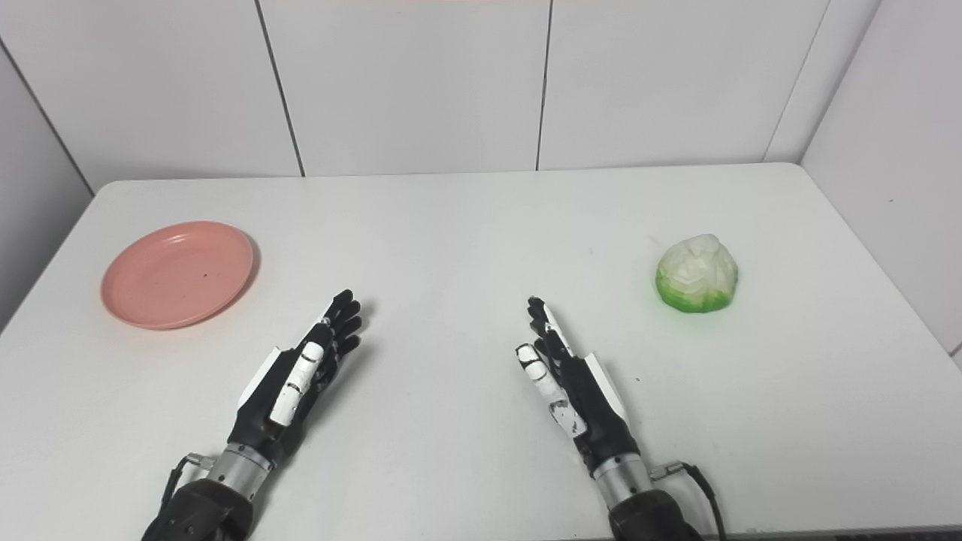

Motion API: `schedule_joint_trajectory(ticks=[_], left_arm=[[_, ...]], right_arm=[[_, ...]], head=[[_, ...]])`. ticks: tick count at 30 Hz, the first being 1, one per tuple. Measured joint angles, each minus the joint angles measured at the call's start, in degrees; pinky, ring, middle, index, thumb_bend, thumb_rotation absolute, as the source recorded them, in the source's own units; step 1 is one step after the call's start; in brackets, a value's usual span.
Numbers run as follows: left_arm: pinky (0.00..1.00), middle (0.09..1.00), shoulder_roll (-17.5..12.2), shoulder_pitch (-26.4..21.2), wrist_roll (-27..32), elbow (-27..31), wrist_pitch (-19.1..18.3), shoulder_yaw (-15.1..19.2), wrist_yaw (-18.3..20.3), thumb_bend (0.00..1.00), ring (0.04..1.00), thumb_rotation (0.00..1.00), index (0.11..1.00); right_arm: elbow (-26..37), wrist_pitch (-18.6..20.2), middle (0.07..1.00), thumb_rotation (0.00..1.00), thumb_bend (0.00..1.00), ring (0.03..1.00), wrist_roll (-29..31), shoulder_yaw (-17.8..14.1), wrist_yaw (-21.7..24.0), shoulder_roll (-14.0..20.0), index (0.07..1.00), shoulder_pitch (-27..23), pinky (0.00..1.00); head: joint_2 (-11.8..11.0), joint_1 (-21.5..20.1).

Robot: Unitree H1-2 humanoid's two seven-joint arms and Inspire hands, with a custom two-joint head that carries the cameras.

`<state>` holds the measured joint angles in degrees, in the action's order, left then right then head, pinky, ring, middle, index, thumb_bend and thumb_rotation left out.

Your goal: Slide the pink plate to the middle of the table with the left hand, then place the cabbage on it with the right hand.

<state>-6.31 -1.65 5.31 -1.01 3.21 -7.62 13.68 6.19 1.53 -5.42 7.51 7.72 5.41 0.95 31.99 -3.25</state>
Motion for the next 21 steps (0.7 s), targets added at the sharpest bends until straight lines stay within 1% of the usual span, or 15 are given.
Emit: schedule_joint_trajectory(ticks=[2, 7, 14, 21], left_arm=[[0.99, 1.0, 0.0, 0.0, -0.1, -0.1, 0.2, 0.0, 0.0, 0.52, 0.999, 1.0, 1.0], [0.98, 1.0, 0.0, -0.2, -0.5, -0.5, 0.4, 0.0, 0.0, 0.51, 0.995, 1.0, 1.0], [0.98, 1.0, 0.1, -0.3, -0.5, -0.5, 0.4, 0.1, 0.0, 0.51, 0.996, 1.0, 1.0], [0.99, 1.0, 0.1, -0.3, -0.5, -0.6, 0.4, 0.1, 0.0, 0.52, 1.0, 1.0, 1.0]], right_arm=[[-0.2, -0.1, 1.0, 1.0, 0.37, 0.992, 0.0, -0.1, 0.0, 0.0, 1.0, 0.0, 1.0], [-0.9, -0.8, 1.0, 1.0, 0.38, 0.989, 0.0, -0.1, -0.1, -0.2, 1.0, -0.4, 1.0], [-0.9, -1.1, 1.0, 1.0, 0.4, 0.992, -0.5, -0.1, -0.1, -0.2, 1.0, -0.5, 1.0], [-0.9, -1.0, 1.0, 1.0, 0.39, 0.995, -0.1, -0.1, -0.1, -0.2, 1.0, -0.5, 1.0]], head=[[-0.5, 0.0], [-0.7, 0.0], [-0.1, 0.1], [0.2, 0.2]])
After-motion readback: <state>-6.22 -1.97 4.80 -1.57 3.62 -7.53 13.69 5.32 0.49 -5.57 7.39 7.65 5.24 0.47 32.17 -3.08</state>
